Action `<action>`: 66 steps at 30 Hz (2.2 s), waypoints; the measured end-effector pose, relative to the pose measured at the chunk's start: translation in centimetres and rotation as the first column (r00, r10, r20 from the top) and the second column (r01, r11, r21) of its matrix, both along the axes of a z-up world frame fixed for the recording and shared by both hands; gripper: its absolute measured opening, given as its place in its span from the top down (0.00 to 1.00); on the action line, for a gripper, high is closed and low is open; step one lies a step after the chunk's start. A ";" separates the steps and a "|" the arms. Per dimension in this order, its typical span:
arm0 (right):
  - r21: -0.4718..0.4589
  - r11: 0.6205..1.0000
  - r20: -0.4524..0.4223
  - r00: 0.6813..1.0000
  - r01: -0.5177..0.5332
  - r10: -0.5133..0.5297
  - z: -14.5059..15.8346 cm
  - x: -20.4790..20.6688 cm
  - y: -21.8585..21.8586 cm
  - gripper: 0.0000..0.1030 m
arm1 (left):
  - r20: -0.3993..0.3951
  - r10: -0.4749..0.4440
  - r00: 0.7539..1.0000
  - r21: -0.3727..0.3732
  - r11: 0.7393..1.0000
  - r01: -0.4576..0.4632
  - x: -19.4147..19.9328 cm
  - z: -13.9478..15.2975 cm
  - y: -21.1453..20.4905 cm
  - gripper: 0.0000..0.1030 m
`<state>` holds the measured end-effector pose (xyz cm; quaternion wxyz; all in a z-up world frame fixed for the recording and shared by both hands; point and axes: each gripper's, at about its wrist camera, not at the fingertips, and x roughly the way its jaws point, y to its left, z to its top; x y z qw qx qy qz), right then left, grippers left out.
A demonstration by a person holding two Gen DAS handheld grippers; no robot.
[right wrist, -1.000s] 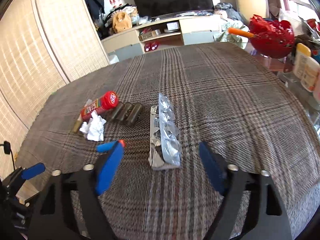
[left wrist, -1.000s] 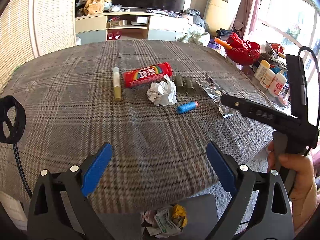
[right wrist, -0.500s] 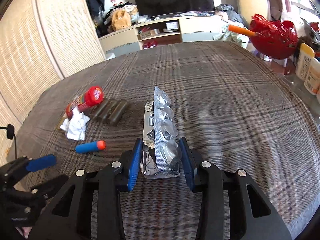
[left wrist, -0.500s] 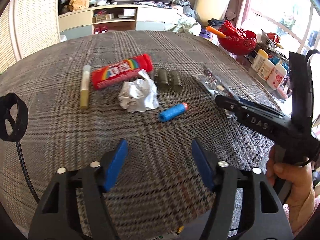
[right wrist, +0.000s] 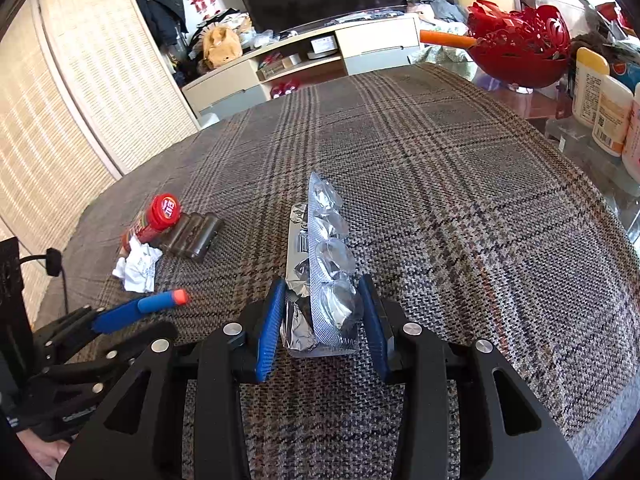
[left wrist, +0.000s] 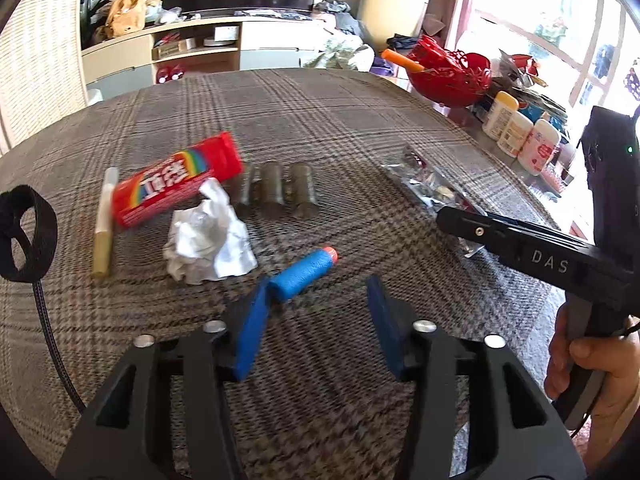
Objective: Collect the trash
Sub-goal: 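Grasp the foil blister pack with the right tool while the left tool grasps the blue cap, then carry the blister pack and blue cap down to the dark bin and open both tools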
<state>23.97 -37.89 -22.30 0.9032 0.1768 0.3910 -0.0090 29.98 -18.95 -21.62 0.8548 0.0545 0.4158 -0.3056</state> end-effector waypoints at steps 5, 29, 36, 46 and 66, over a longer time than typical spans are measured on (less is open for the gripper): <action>0.005 1.000 -0.001 1.000 -0.008 0.008 0.2 0.1 0.1 0.62 | 0.016 -0.016 1.000 0.034 0.999 0.015 -0.4 -0.1 -0.7 0.86; 0.023 0.999 -0.032 0.999 -0.039 0.040 1.1 -5.8 2.9 0.62 | -0.028 0.011 1.000 0.092 0.996 -0.009 -6.3 0.5 1.1 0.90; 0.035 0.998 -0.049 0.997 -0.057 0.058 1.4 -11.2 5.2 0.62 | -0.041 0.081 0.996 0.100 0.992 -0.076 -11.7 1.0 5.3 0.90; 0.035 0.993 -0.066 0.991 -0.111 0.113 1.1 -17.0 9.3 0.62 | -0.099 0.150 0.984 0.085 0.986 -0.142 -19.2 -0.2 10.3 0.90; 0.066 0.988 -0.256 0.954 -0.141 0.153 -8.3 -18.9 12.1 0.62 | -0.210 0.194 0.958 0.137 0.976 -0.168 -22.3 -8.1 11.8 0.90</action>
